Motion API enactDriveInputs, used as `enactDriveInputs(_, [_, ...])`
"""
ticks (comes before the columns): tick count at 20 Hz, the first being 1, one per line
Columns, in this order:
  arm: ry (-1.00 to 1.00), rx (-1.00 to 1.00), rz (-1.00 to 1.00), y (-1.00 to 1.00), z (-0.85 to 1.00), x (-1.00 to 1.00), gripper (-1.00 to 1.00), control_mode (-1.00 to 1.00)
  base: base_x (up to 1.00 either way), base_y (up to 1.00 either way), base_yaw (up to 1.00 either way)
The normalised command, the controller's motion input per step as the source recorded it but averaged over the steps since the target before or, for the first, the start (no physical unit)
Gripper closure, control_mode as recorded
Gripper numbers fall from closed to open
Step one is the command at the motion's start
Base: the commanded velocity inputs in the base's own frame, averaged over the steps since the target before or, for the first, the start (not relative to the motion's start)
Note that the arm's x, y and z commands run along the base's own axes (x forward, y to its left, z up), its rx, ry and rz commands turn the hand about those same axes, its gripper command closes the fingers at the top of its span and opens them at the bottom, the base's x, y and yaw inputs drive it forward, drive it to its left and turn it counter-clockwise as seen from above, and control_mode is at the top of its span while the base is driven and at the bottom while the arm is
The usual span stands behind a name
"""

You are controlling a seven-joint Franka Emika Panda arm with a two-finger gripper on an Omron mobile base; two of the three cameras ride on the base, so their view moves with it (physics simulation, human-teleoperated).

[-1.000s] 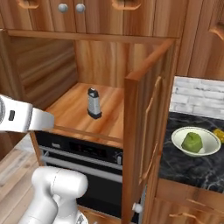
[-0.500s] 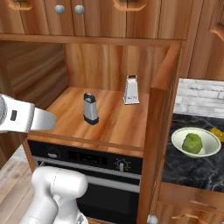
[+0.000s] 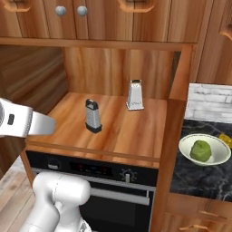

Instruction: Pick the cheese from the fridge and the cheese grater from the cabinet and place them next to the salad bowl.

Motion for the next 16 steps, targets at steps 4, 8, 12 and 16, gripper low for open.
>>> enactDriveInputs(4, [0.00,0.00,0.00,0.00,0.00,0.00,-1.00,1.00,0.26,0.00,0.09])
enactDriveInputs(8, [0.00,0.00,0.00,0.00,0.00,0.00,-1.00,-1.00,0.00,0.00,0.00])
enactDriveInputs(12, [0.12,0.00,0.01,0.01,0.00,0.36,-1.00,-1.00,0.00,0.00,0.00])
enactDriveInputs(16, [0.27,0.01,0.11,-0.03,0.00,1.00,-1.00,-1.00,0.00,0.00,0.00])
